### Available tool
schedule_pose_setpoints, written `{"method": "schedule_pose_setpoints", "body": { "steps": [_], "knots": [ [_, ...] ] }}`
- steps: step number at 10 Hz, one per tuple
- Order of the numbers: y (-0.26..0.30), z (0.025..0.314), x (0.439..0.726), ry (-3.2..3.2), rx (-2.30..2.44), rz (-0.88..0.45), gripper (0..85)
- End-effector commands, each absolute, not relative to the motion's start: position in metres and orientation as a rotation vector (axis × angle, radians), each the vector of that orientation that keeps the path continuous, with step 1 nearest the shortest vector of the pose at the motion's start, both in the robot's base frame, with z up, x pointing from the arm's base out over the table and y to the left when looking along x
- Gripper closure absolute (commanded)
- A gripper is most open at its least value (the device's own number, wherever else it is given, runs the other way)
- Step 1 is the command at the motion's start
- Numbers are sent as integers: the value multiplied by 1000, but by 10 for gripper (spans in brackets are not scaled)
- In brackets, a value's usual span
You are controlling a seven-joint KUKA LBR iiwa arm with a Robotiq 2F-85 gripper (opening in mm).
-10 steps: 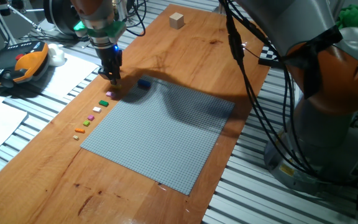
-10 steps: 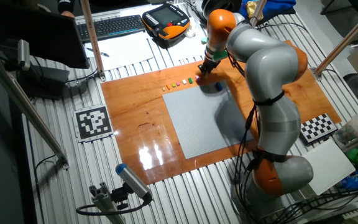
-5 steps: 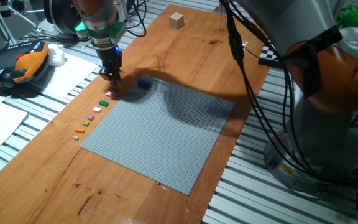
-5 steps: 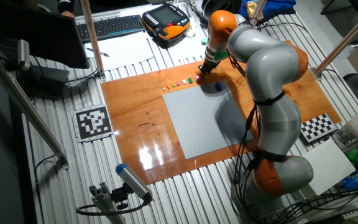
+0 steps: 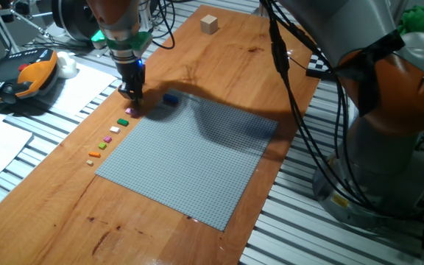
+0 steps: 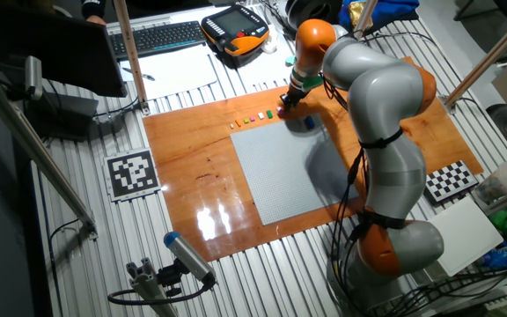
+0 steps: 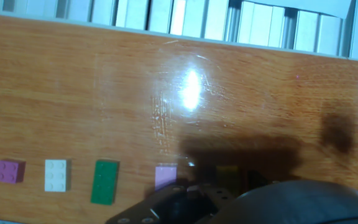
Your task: Stack small Lego blocks randomly, one at a time
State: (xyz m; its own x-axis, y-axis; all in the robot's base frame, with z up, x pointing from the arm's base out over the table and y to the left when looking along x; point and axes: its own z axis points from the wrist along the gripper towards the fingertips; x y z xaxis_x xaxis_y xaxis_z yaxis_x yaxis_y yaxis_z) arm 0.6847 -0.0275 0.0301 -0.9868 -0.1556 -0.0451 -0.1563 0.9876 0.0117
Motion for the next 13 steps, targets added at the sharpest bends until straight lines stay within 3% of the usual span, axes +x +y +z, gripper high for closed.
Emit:
{"method": "schedule_pose_setpoints", "body": {
  "steps": [1, 2, 7, 8, 11, 13],
  "knots": [
    [-27, 30, 684, 3086, -245, 23, 510],
    [-26, 30, 684, 3083, -242, 23, 680],
    [-26, 31, 683, 3078, -249, 10, 680],
    [-27, 33, 684, 3077, -268, 10, 850],
    [-35, 58, 680, 3092, -275, -22, 850],
    [-52, 83, 662, 3110, -212, -62, 850]
  ]
}}
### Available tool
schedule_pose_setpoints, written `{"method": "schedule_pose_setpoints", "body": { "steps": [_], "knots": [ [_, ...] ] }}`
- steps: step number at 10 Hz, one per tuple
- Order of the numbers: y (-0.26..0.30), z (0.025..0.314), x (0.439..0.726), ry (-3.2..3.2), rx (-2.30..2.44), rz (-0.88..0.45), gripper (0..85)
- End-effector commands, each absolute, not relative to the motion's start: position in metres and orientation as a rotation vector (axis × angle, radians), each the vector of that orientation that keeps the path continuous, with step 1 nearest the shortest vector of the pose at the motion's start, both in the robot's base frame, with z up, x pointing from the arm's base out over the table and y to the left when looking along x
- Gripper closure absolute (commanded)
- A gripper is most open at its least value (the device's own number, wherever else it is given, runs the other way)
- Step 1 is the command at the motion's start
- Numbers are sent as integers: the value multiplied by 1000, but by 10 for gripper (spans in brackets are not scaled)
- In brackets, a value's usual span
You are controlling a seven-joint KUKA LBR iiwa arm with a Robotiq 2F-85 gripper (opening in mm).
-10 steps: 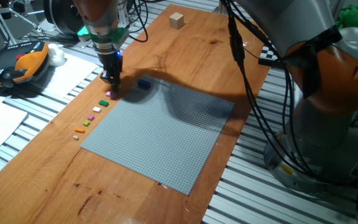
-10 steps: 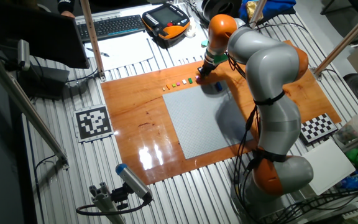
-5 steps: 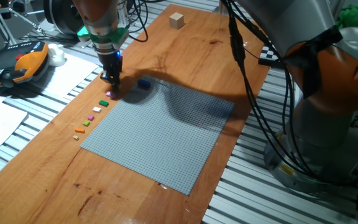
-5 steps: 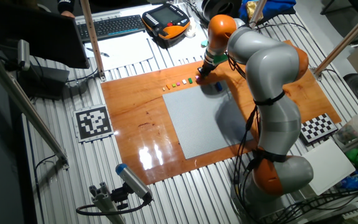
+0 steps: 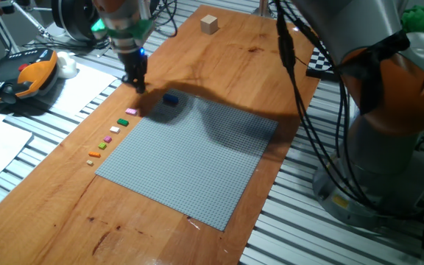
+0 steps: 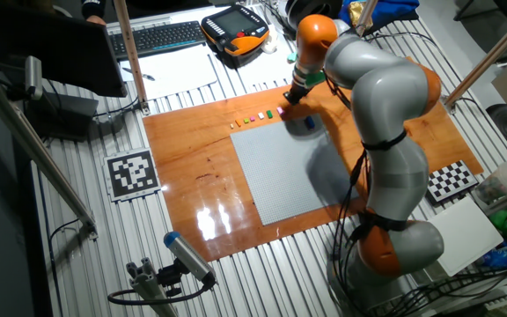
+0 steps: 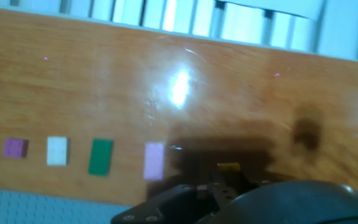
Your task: Stack small Lego blocks randomly, one at a time
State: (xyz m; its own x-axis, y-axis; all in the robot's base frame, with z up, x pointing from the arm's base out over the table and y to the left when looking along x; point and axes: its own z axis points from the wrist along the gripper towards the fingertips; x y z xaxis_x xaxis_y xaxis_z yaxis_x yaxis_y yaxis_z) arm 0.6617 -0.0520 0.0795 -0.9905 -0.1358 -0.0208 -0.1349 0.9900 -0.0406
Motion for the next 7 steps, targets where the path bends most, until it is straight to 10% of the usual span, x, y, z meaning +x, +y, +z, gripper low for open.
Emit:
{"method": "schedule_pose_setpoints", "body": {
  "steps": [1, 7],
  "knots": [
    [-63, 88, 654, 3119, -178, -47, 850],
    [-71, 77, 617, 3102, -68, -37, 850]
  ]
}}
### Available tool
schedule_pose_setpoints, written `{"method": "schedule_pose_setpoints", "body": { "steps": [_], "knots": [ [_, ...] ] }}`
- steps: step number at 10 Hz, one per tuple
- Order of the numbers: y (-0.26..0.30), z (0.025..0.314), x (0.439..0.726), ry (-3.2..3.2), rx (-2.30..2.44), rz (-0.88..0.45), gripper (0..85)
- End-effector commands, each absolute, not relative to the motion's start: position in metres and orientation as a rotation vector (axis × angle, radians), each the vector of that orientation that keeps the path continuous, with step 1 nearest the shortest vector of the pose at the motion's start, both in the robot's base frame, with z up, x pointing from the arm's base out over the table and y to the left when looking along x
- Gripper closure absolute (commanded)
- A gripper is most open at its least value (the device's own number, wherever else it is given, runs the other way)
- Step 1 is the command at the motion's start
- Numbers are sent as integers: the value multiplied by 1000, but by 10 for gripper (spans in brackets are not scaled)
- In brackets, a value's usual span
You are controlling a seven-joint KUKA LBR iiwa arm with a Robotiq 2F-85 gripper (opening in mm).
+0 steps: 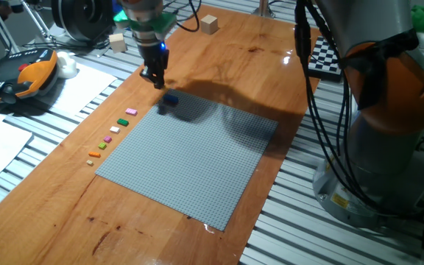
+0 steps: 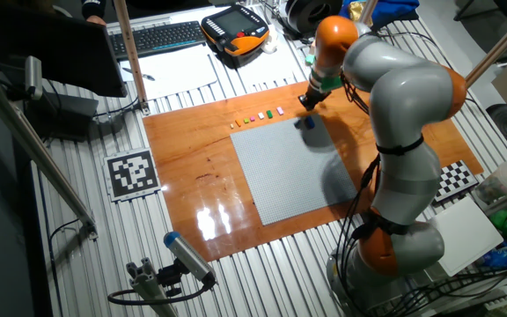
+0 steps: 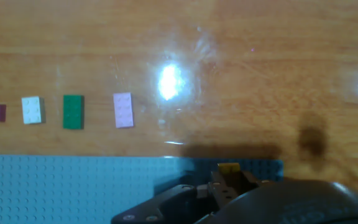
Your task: Stack small Lego blocks randomly, one at a time
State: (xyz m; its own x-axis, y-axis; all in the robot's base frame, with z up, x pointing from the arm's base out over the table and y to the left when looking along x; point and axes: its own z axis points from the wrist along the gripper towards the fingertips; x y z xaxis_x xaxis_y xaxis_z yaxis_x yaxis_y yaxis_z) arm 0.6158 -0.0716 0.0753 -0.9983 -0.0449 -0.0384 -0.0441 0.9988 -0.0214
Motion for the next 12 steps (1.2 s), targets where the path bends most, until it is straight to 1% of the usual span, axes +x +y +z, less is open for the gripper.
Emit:
{"method": "schedule_pose_setpoints", "body": {
  "steps": [1, 3, 12],
  "knots": [
    [-73, 70, 612, 3098, -68, -25, 850],
    [-71, 65, 606, 3098, -65, -23, 850],
    [-73, 58, 602, 3103, -39, -20, 850]
  ]
}}
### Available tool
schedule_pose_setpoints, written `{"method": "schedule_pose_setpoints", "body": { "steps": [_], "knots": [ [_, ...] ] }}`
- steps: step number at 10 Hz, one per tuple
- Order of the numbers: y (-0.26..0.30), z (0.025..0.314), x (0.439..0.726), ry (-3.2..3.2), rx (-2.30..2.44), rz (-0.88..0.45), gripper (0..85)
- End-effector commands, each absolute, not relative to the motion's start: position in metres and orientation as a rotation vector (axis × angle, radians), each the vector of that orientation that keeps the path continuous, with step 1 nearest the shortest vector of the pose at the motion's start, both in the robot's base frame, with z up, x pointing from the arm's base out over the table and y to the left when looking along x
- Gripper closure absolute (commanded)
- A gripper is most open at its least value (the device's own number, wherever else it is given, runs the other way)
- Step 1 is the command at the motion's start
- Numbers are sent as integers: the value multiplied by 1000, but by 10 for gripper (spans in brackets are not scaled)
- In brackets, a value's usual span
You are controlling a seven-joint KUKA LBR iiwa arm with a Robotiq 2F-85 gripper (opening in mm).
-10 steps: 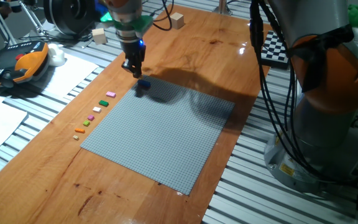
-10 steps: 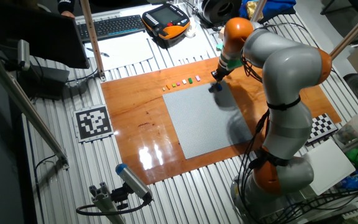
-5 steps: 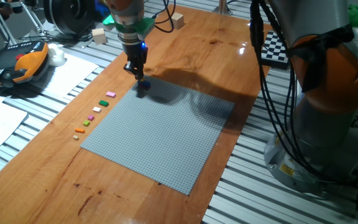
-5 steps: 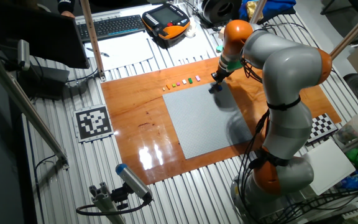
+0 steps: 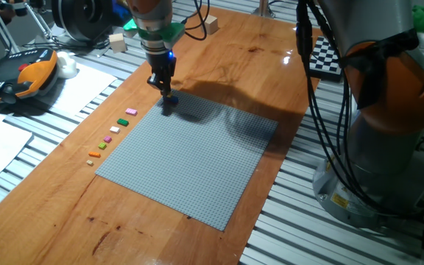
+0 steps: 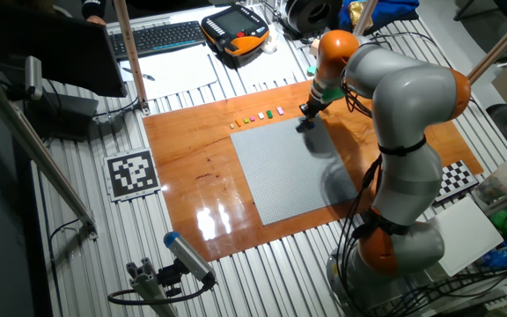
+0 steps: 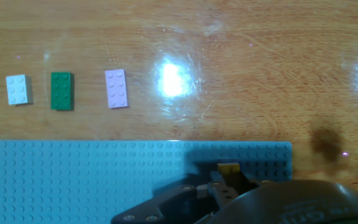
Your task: Stack small Lego blocks randomly, one at a time
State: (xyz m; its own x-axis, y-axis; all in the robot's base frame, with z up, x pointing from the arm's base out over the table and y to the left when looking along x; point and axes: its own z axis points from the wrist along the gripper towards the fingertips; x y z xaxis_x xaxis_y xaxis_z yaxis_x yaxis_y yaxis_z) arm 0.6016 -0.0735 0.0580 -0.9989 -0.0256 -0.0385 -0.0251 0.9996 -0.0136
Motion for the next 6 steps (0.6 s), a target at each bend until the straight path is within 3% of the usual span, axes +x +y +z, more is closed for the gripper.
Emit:
{"method": "schedule_pose_setpoints", "body": {
  "steps": [1, 6],
  "knots": [
    [-74, 58, 602, 3103, -37, -24, 850],
    [-77, 53, 601, 3101, -32, -22, 850]
  ]
}}
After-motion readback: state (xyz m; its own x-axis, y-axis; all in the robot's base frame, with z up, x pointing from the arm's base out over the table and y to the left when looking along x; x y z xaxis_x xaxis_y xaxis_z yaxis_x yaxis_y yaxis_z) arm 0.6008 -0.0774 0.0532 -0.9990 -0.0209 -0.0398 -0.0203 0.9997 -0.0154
